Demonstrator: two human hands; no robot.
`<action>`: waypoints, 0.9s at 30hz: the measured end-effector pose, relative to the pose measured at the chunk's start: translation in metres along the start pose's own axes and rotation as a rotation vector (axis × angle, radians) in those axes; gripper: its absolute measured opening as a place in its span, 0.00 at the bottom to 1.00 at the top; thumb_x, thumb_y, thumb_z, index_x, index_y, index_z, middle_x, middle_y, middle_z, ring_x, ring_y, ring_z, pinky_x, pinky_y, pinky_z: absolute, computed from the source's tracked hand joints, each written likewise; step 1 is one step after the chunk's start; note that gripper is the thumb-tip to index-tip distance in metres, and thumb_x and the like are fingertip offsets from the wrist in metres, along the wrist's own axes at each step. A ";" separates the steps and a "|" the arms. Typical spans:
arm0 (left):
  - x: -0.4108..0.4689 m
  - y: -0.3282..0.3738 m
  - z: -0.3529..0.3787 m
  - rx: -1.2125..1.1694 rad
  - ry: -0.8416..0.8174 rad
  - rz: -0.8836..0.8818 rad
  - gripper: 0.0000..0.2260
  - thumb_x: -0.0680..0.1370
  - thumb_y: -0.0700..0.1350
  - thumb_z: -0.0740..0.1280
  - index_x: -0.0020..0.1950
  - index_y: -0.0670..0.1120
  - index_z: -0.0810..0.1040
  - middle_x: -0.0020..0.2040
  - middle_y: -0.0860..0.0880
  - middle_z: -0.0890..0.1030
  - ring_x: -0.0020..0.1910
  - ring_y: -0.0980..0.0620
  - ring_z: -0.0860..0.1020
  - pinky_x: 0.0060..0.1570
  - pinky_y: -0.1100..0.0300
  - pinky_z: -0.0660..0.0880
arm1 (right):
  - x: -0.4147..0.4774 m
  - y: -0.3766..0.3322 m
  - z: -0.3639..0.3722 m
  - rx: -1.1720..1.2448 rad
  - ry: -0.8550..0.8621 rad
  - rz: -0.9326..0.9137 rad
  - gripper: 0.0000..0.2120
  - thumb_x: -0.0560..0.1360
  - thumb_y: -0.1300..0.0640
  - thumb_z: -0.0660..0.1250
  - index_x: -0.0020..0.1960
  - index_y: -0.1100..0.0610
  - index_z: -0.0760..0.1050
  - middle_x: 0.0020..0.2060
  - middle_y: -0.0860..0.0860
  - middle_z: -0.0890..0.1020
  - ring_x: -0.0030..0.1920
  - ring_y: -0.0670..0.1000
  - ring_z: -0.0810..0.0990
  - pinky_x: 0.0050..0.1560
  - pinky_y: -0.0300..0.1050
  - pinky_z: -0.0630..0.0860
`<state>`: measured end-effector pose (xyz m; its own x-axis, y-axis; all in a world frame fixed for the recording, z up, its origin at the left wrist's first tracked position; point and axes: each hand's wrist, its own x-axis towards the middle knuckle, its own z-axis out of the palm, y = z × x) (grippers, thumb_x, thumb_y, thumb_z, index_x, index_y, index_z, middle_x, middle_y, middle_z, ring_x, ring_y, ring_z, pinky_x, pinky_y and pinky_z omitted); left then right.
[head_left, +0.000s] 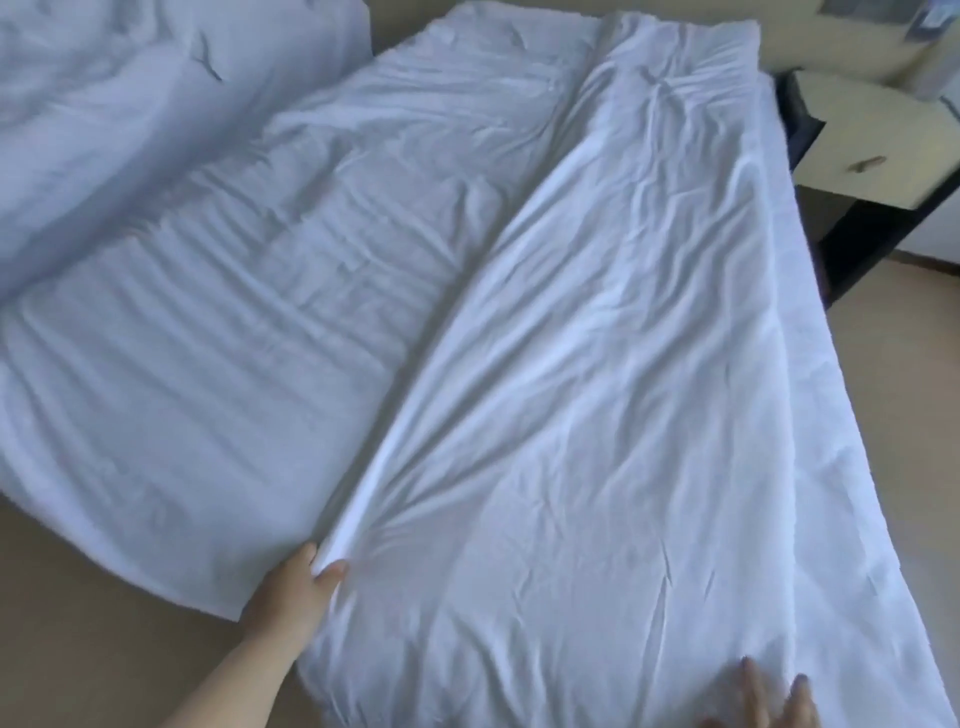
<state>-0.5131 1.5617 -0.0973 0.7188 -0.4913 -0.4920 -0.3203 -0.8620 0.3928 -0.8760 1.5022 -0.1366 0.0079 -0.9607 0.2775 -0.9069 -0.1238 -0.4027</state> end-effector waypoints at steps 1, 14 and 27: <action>-0.001 0.000 -0.003 -0.006 -0.015 -0.001 0.14 0.78 0.51 0.61 0.56 0.43 0.74 0.55 0.43 0.78 0.56 0.45 0.76 0.49 0.58 0.70 | 0.009 -0.009 0.002 0.057 -0.006 -0.030 0.21 0.73 0.47 0.57 0.45 0.67 0.72 0.53 0.69 0.71 0.54 0.66 0.74 0.55 0.58 0.70; 0.112 -0.138 -0.113 -0.223 0.182 0.081 0.24 0.70 0.59 0.58 0.48 0.40 0.79 0.41 0.38 0.81 0.37 0.38 0.82 0.34 0.50 0.78 | 0.025 -0.340 0.167 0.018 -0.371 -0.744 0.36 0.73 0.33 0.45 0.75 0.47 0.41 0.75 0.45 0.41 0.74 0.42 0.40 0.72 0.39 0.39; 0.364 -0.267 -0.312 -0.591 0.248 -0.120 0.23 0.78 0.48 0.61 0.72 0.44 0.63 0.71 0.47 0.64 0.68 0.48 0.65 0.64 0.58 0.61 | -0.001 -0.646 0.338 -0.121 -0.437 -0.795 0.29 0.79 0.40 0.36 0.73 0.54 0.56 0.66 0.60 0.71 0.73 0.56 0.51 0.71 0.52 0.43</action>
<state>0.0263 1.6518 -0.1390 0.8724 -0.2915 -0.3924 0.1131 -0.6606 0.7422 -0.1479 1.4988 -0.1714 0.7853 -0.6152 0.0697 -0.6038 -0.7859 -0.1335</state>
